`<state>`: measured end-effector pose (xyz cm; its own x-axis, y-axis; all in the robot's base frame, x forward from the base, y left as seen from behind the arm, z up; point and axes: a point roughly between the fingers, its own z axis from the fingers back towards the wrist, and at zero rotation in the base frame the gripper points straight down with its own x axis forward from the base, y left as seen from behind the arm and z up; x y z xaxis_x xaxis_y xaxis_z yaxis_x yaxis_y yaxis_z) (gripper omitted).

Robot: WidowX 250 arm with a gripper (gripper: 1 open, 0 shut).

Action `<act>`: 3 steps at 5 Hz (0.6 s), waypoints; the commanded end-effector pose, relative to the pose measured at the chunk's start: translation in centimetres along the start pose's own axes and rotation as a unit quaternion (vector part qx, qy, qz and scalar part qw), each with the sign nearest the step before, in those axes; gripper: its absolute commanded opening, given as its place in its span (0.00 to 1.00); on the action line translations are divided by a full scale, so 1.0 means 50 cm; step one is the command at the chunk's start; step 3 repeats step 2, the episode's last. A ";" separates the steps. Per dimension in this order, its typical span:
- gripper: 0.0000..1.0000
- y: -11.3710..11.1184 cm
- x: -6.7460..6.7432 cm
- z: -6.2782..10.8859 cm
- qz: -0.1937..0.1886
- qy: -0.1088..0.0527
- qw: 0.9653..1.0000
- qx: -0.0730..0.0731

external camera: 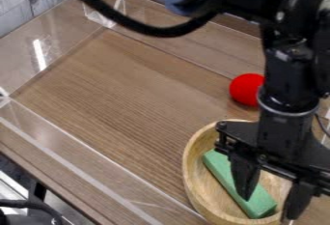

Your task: Put the green block in the brown bowl

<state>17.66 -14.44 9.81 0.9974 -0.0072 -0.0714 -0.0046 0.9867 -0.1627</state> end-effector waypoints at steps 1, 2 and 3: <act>1.00 0.013 0.005 0.026 0.003 -0.018 1.000 -0.009; 0.00 0.028 0.006 0.040 0.010 -0.024 1.000 -0.009; 0.00 0.028 0.006 0.040 0.010 -0.024 1.000 -0.009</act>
